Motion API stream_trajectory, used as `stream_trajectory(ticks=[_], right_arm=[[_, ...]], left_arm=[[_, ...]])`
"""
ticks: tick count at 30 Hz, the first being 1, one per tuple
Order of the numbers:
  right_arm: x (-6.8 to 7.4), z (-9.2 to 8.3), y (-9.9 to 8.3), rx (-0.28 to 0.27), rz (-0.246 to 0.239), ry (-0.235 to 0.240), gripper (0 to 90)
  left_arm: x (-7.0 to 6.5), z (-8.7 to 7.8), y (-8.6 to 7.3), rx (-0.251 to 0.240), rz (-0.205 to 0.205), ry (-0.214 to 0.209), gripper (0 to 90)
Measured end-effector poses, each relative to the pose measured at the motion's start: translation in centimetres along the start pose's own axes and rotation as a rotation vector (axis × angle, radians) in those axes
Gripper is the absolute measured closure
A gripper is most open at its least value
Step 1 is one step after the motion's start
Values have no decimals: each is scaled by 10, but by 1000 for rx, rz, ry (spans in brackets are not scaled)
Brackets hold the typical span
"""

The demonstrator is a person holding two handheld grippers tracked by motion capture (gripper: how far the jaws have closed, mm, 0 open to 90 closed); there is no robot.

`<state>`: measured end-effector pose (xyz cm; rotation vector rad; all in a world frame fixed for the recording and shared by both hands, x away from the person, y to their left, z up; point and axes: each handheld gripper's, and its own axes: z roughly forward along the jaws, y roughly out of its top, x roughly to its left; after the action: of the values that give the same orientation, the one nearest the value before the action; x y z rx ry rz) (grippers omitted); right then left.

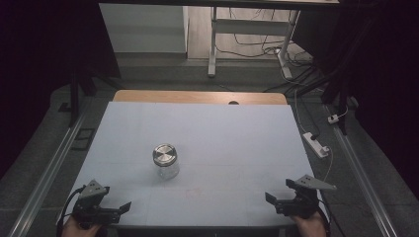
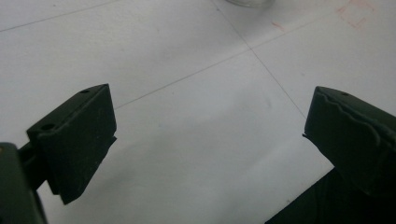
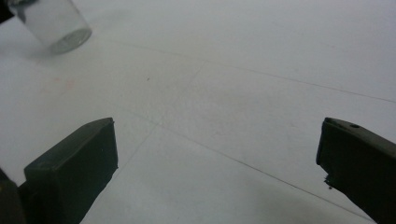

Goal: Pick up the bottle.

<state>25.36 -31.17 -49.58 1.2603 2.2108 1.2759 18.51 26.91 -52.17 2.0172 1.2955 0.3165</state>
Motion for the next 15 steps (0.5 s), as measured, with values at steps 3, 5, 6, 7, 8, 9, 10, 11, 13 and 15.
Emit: stream_trajectory(ticks=[3,5,6,7,8,9,10,11,13,15], right_arm=[[3,2,1,16,-31,-9,0],[5,3,1,30,-46,-17,0],[6,4,1,37,-58,-17,0],[6,4,1,37,-58,-17,0],[6,4,1,39,-59,-15,0],[6,4,1,39,-59,-11,0],[6,4,1,41,-58,-9,0],[6,4,1,43,-57,-7,0],[6,5,1,48,-58,-8,0],[6,5,1,49,-60,-5,0]], left_arm=[[0,0,0,1,12,-3,33],[0,0,0,2,12,-8,33],[0,0,0,3,13,-11,33],[0,0,0,4,15,-13,33],[-1,0,0,5,16,-13,32],[-1,0,0,6,17,-15,33],[0,0,0,7,17,-17,32],[0,0,0,6,15,-18,32],[0,0,0,6,11,-21,32],[1,0,0,8,3,-25,32]])
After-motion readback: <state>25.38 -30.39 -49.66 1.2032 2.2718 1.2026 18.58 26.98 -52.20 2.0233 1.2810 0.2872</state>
